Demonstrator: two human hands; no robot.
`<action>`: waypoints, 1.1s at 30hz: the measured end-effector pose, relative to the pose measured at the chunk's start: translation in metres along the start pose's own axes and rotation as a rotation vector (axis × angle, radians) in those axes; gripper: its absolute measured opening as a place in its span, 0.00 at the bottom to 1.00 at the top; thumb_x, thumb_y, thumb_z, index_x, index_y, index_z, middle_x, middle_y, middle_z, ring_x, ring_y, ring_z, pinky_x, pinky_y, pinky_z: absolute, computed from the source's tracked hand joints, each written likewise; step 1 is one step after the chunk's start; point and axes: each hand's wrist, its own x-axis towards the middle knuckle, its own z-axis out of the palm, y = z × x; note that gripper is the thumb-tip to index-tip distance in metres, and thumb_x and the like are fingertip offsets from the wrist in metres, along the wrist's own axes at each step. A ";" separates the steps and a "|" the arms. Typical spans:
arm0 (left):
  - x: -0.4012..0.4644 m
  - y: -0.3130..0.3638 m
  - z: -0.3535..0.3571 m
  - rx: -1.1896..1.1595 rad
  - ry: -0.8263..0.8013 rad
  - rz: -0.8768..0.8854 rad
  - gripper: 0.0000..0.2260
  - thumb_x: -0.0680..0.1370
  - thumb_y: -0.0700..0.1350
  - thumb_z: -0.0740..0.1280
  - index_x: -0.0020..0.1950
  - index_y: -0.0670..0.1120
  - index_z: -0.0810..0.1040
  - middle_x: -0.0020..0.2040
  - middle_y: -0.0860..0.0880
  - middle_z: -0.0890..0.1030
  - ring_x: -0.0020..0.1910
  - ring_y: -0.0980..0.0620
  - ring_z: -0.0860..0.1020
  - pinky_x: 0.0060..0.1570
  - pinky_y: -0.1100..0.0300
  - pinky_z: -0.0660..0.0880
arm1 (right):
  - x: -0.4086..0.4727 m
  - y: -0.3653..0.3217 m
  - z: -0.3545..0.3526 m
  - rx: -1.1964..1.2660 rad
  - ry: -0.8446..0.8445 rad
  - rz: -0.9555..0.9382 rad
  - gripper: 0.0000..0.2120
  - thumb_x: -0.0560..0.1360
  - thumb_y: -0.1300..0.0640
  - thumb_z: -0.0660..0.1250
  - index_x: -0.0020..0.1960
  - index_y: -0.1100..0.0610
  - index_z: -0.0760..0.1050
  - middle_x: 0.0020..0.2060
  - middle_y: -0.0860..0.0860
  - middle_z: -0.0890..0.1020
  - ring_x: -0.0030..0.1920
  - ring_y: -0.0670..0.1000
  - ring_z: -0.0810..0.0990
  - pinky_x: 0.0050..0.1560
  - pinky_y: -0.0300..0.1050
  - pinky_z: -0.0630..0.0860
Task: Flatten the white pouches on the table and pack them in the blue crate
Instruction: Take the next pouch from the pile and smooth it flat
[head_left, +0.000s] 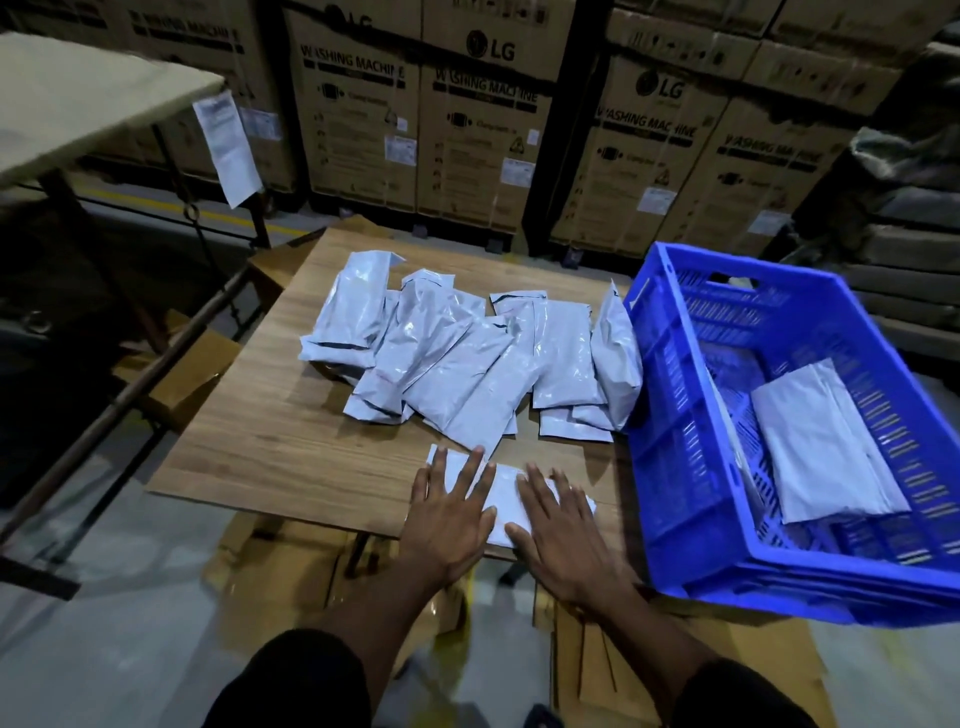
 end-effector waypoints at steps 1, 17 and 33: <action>-0.002 0.000 0.001 -0.011 0.019 0.000 0.28 0.82 0.58 0.54 0.80 0.49 0.66 0.83 0.47 0.57 0.78 0.31 0.58 0.68 0.34 0.66 | 0.000 0.001 0.001 0.001 -0.012 -0.007 0.37 0.79 0.33 0.34 0.82 0.51 0.47 0.81 0.48 0.44 0.80 0.60 0.44 0.77 0.59 0.49; -0.013 -0.010 0.002 -0.033 -0.031 0.049 0.26 0.83 0.61 0.50 0.82 0.59 0.57 0.83 0.50 0.54 0.79 0.30 0.51 0.72 0.35 0.60 | 0.002 0.008 -0.012 -0.060 -0.131 -0.095 0.36 0.81 0.31 0.43 0.81 0.47 0.36 0.79 0.43 0.34 0.79 0.57 0.34 0.78 0.58 0.40; -0.007 -0.014 -0.006 -0.055 -0.138 0.079 0.29 0.82 0.67 0.44 0.83 0.61 0.50 0.84 0.53 0.43 0.80 0.31 0.40 0.76 0.34 0.50 | -0.007 0.013 -0.022 -0.188 -0.174 -0.205 0.32 0.80 0.40 0.43 0.81 0.47 0.41 0.81 0.47 0.40 0.79 0.65 0.44 0.76 0.64 0.51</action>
